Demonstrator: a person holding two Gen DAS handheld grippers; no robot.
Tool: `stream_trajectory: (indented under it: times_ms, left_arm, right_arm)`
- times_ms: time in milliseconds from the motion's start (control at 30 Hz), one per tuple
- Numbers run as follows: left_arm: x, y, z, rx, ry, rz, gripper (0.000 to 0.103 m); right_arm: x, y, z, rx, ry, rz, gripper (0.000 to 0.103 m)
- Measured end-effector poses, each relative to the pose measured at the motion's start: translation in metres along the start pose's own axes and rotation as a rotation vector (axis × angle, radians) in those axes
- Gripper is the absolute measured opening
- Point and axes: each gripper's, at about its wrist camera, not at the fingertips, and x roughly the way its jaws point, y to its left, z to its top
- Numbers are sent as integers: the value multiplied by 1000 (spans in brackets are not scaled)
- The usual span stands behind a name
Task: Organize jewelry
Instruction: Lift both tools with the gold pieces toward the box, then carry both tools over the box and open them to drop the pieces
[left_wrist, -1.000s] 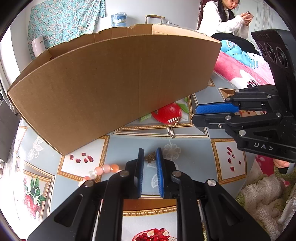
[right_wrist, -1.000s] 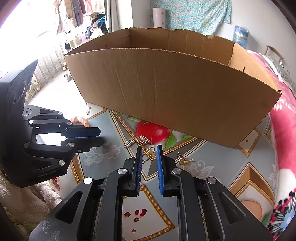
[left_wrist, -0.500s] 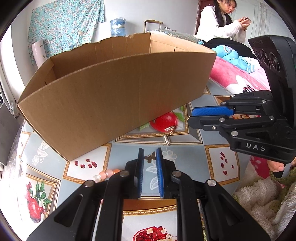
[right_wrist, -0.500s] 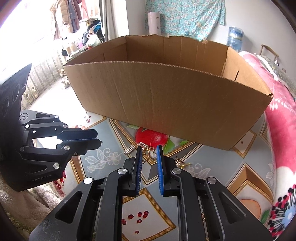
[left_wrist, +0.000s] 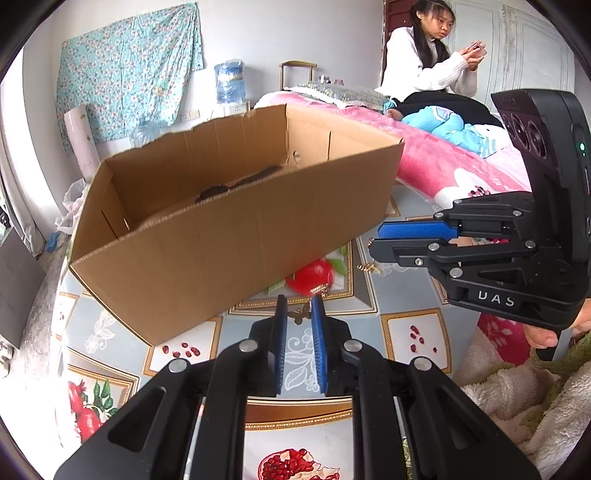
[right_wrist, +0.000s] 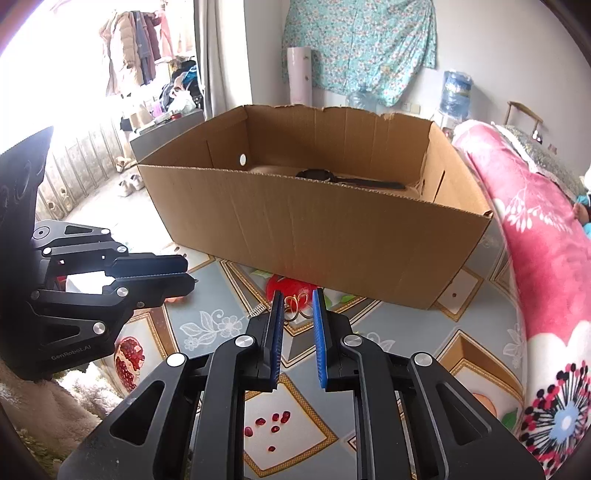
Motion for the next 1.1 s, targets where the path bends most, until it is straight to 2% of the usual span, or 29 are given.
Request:
stream_trajectory:
  times_ms: [167,300,533,667,767,867,967,1100]
  left_arm:
    - [-14,0,4,1,-33,-4,13]
    - [-34,-1,18,3,-94,-14,13]
    - [-63,8,49,1,-219,2,13]
    - [-62,21,66,-27,-244,-2,13]
    - [-48,34,85,-48,-220,-18,13]
    - [-28,49,106,-72,-172,-60,13]
    - [3,72,133,-123,-76,-126,13]
    - [57,93,160,-176,81,-187,13]
  right_arm:
    - [-13,1,1,-2,-30,-6,13]
    - [-32,2,4,-3,-72,0,13]
    - [-63,-5,30,-9,-179,33,13]
    - [-64,-11,50,-24,-229,39,13]
    - [-51,-21,67,-23,-229,69,13]
    - [-32,-32,86,-15,-192,117,13]
    - [-2,-47,112,7,-116,173,13]
    - [37,-60,133,39,1,205,13]
